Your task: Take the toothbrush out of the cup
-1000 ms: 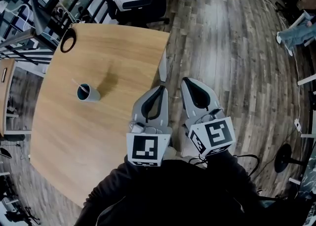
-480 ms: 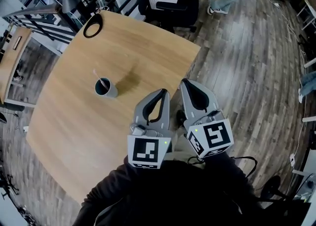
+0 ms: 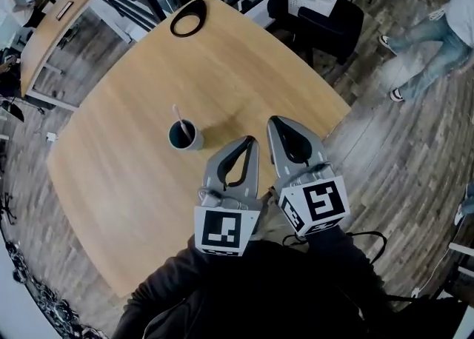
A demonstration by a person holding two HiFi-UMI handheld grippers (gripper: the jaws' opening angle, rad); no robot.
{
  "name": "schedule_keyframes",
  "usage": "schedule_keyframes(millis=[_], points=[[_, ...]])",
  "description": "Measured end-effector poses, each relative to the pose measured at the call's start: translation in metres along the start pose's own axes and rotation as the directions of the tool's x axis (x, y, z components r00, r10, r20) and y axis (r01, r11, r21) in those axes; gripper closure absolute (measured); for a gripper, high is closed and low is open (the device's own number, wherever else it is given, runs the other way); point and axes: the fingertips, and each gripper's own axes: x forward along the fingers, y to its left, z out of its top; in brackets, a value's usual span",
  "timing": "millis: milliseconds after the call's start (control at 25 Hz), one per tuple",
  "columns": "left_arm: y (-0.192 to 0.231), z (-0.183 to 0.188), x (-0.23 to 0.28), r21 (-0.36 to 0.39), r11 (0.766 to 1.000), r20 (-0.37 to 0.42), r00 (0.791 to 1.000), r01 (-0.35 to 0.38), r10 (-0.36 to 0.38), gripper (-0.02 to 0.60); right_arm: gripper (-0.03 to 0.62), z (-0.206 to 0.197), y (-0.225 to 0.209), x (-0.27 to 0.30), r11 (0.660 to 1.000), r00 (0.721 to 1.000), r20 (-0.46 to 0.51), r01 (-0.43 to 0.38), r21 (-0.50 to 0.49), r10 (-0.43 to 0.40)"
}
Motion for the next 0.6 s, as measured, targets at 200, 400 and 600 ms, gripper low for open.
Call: schedule_keyframes(millis=[200,400,600], points=[[0.023,-0.003,0.030,-0.022,0.996,-0.032,0.996,-0.081,0.080,0.574,0.594,-0.005,-0.010,0.043,0.995,0.995,-0.034,-0.097,0.017,0.097],[0.054,-0.004,0.046,-0.036,0.980,-0.062,0.979,-0.196,0.194,0.574,0.594,-0.007,-0.004,0.085,0.976,0.974,-0.056,-0.215,0.040,0.218],[0.087,-0.004,0.047,-0.048,0.943,-0.085,0.942,-0.330,0.325,0.574,0.594,-0.007,0.016,0.121,0.934,0.931,-0.074,-0.353,0.055,0.357]])
